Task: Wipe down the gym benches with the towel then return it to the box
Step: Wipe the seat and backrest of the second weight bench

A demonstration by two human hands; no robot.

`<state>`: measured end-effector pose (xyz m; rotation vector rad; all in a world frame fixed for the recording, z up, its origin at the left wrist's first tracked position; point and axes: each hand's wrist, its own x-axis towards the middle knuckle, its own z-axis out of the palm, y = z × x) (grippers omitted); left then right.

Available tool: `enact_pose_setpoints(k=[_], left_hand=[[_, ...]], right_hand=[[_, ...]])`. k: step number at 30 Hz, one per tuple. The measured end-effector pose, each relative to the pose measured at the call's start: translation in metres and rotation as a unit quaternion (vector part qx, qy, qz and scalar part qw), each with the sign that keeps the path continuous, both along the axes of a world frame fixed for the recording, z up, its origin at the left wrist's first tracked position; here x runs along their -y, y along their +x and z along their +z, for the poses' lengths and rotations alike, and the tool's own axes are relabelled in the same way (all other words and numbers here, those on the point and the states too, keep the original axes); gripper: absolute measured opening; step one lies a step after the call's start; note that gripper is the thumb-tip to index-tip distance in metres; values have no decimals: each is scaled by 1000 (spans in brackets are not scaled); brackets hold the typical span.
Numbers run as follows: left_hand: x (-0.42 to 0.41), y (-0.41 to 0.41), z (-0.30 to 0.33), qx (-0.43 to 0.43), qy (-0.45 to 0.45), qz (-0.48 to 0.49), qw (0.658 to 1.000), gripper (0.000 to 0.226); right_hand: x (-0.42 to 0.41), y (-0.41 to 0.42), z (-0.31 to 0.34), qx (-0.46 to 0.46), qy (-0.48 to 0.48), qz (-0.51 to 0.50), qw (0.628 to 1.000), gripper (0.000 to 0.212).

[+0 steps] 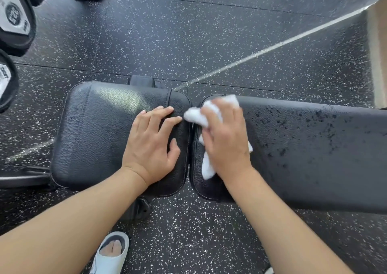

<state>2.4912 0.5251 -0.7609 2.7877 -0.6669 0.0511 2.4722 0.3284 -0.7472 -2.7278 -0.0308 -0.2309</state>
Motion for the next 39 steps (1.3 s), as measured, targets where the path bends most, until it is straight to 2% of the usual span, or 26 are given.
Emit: enact_pose_setpoints(k=[4,6,9,12,15,18,21,27,31,33,37,39], left_hand=[[0,2,-2,-7,-5,-3,1000,52],[-1,1,-3,-3,-7,-2,1000,51],[-1,1,-4,-2,-7,-3,1000,52],[-1,0,-2,-7,1,1,1000,52],[0,0,0,-5,4,0,1000,52],[0,0,-1,-1,0,-1,1000,51],[0,0,-1,3,2,0,1000,51],[1,0,-2,8,-1,-2,1000,50],[-1,0,-3,13,-3,-2,1000,49],[-1,0,-3,12,-6,-2,1000,49],[-2,-1,-4,13,-9,-4,1000,47],[-2,-1,-4,12,-11,-5,1000,47]], right_hand=[[-2,-112,-10,-25,12,76,997,40],[4,-136,-12,-44,13,120,992,42],[10,-99,-13,-20,11,129,991,40],[8,-21,-11,10,15,50,999,37],[8,54,-7,-4,-2,-26,1000,30],[4,79,-6,-16,-24,-30,999,25],[4,35,-5,0,-29,25,999,28],[6,-125,-6,-29,4,177,984,38],[40,-115,-7,-31,-12,241,970,43],[51,-79,-6,-10,2,182,983,41],[60,15,-3,14,21,-35,999,32],[42,45,-4,11,7,-74,997,28]])
